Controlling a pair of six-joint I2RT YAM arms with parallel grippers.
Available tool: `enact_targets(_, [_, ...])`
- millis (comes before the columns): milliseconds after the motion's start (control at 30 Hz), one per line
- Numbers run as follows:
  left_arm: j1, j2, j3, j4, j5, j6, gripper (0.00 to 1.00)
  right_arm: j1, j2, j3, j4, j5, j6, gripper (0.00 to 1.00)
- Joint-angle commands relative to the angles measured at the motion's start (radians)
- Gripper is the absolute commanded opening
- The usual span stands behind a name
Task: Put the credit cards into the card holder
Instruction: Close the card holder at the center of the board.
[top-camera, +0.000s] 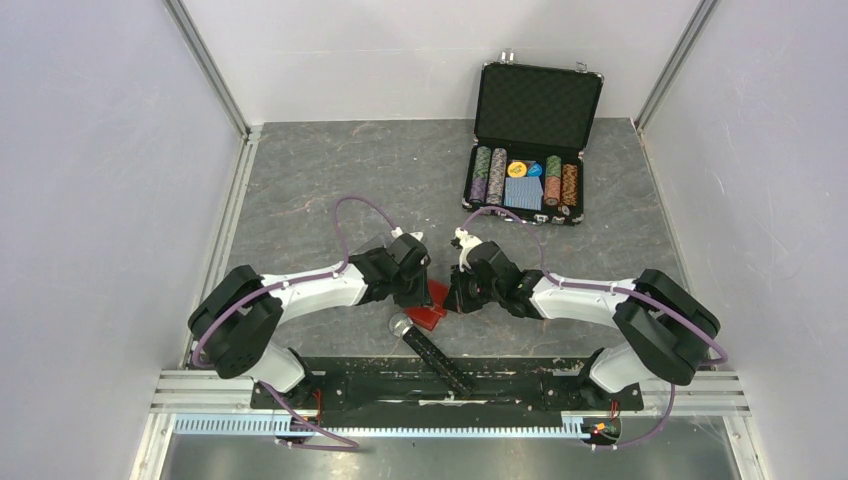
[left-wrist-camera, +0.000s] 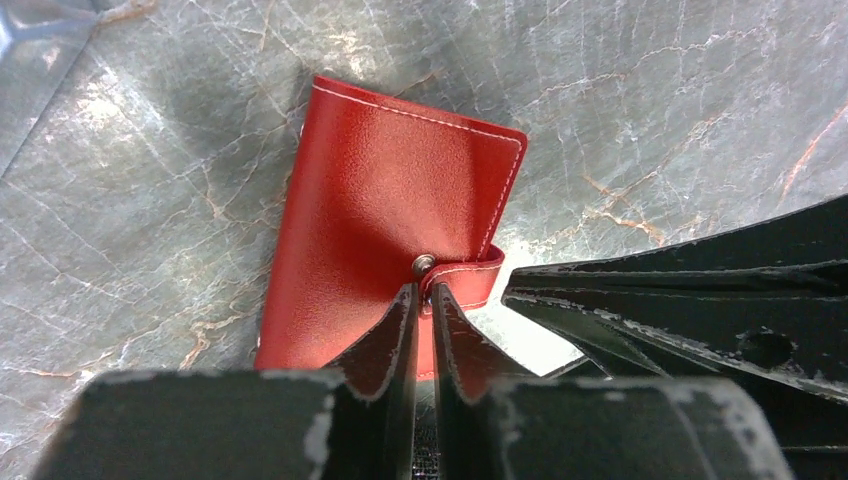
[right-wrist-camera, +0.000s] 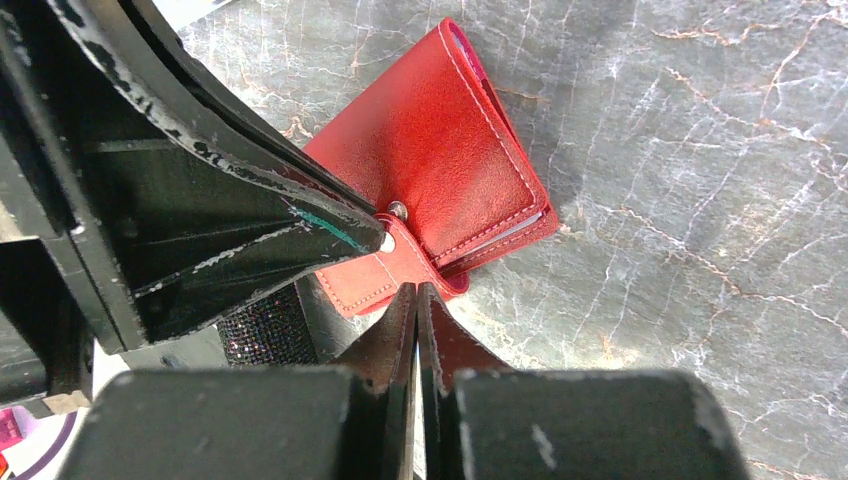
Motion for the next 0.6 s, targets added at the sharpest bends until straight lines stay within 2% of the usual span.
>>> enact_targets(0, [-0.002,-0.027,-0.012,0.056,0.019,0.012,0.09,-0.004,-0.001,0.025,0.037,-0.012,0.006,0.00])
enact_targets(67, [-0.002,-0.033,-0.013,0.052,0.010,0.012,0.02,-0.005,0.000,0.025,0.037,-0.014,0.004,0.00])
enact_targets(333, [-0.002,-0.060,0.033,-0.045,-0.059,0.056,0.02,-0.005,0.006,0.054,0.031,0.009,-0.008,0.00])
enact_targets(567, [-0.002,-0.040,0.055,-0.061,-0.058,0.078,0.02,-0.006,0.083,0.198,-0.042,0.091,-0.056,0.00])
